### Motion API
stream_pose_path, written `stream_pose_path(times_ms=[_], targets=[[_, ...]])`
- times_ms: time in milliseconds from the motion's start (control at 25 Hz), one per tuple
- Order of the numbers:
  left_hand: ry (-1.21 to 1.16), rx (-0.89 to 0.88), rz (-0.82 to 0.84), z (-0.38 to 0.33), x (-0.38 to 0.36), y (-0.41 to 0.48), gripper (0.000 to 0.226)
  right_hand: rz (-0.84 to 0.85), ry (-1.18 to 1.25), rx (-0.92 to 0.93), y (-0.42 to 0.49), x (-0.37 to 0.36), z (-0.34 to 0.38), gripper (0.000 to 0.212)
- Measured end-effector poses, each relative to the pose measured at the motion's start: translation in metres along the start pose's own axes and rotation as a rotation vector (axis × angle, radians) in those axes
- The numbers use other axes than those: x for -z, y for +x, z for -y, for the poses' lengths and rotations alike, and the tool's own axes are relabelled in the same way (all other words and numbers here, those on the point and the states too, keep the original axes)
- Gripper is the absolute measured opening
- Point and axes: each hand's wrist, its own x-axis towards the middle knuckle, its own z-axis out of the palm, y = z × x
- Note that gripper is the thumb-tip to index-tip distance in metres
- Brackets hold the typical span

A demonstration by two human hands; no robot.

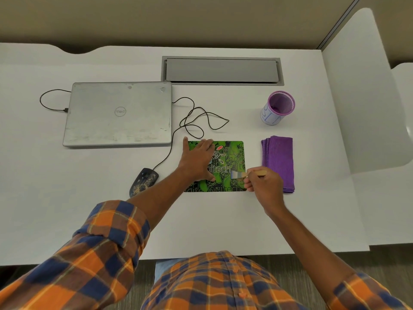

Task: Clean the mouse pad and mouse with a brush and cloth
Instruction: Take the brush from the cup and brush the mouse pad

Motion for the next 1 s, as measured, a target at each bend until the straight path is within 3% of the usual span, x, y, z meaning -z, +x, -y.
stream_pose_path(times_ms=[200,400,760,1000], targets=[[0.005,0.000,0.000,0.000,0.000,0.000,0.127,-0.019,0.017,0.008,-0.004,0.009,0.001,0.017],[0.015,0.000,-0.005,-0.001,0.001,0.000,0.127,0.085,-0.011,0.064,-0.010,-0.013,0.008,0.017],[0.011,0.004,-0.005,0.000,0.000,0.001,0.127,-0.005,-0.039,0.050,-0.005,0.022,-0.004,0.028],[0.011,0.004,-0.012,0.000,-0.001,0.002,0.128,0.028,-0.026,0.064,-0.006,0.017,-0.002,0.022]])
